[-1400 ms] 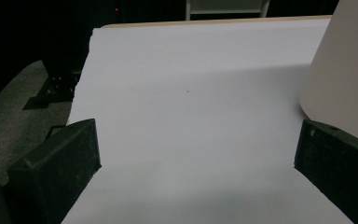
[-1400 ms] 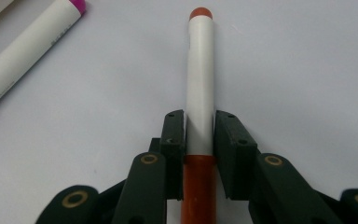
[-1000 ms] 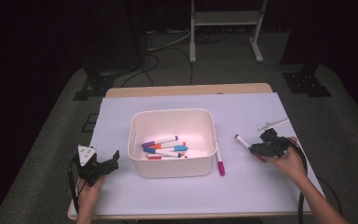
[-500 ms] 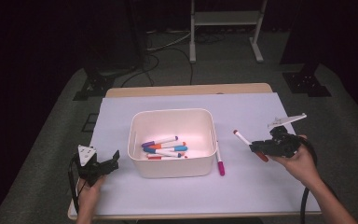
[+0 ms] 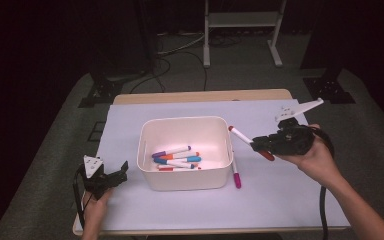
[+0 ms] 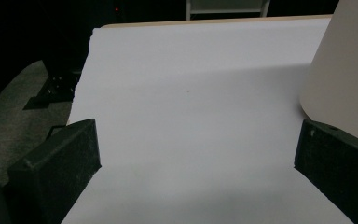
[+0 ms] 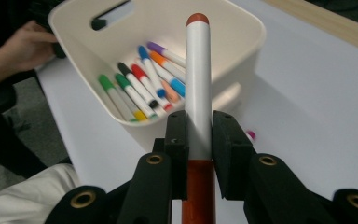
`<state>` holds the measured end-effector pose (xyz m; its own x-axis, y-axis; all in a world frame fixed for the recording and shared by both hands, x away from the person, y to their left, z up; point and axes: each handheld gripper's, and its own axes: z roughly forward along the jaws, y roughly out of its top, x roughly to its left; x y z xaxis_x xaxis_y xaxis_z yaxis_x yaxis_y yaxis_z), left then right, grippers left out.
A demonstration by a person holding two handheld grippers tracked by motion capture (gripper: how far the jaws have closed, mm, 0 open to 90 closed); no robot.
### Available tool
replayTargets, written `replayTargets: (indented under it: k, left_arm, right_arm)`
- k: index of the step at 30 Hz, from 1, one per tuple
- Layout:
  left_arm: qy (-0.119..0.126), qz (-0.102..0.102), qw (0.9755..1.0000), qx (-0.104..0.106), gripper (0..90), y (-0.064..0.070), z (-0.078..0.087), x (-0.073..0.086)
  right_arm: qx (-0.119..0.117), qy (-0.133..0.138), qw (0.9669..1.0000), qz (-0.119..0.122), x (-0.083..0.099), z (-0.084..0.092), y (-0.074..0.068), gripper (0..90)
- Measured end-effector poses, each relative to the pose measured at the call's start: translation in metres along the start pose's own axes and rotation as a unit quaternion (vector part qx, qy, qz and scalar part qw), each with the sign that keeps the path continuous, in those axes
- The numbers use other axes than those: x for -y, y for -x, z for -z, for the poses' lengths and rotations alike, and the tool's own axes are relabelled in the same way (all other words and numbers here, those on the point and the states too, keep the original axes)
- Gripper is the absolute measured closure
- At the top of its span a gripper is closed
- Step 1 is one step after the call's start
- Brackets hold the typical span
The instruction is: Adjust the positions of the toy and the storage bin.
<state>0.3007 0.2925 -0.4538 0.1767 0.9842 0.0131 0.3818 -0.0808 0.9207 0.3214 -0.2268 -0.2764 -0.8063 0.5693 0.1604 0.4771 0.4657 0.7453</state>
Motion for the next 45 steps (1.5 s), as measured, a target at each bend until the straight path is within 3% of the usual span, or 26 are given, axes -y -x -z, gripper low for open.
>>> replayTargets:
  k: [8, 18, 23, 27, 34, 45]
  left_arm:
    - [0.001, 0.002, 1.0, 0.002, 0.0, 0.0, 0.0, 0.0]
    - [0.0, 0.0, 1.0, 0.003, 0.0, 0.0, 0.0, 0.0]
    - [0.001, 0.001, 1.0, 0.003, 0.0, 0.0, 0.0, 0.0]
    - [0.002, 0.0, 1.0, 0.004, 0.0, 0.0, 0.0, 0.0]
    - [0.002, 0.002, 1.0, 0.004, 0.0, 0.0, 0.0, 0.0]
    - [0.002, 0.003, 1.0, 0.004, 0.0, -0.001, 0.0, 0.0]
  right_arm:
    - [-0.056, -0.006, 0.9973, 0.046, -0.041, -0.034, -0.027, 76.0]
    - [-0.109, -0.035, 0.9906, 0.075, -0.067, -0.094, -0.044, 75.9]
    - [-0.111, -0.047, 0.9875, 0.102, -0.071, -0.12, -0.05, 75.9]
    - [-0.123, -0.056, 0.9846, 0.111, -0.073, -0.139, -0.054, 75.9]
    - [-0.132, -0.079, 0.9816, 0.113, -0.077, -0.164, -0.057, 75.9]
    - [-0.146, -0.112, 0.974, 0.132, -0.081, -0.199, -0.06, 75.9]
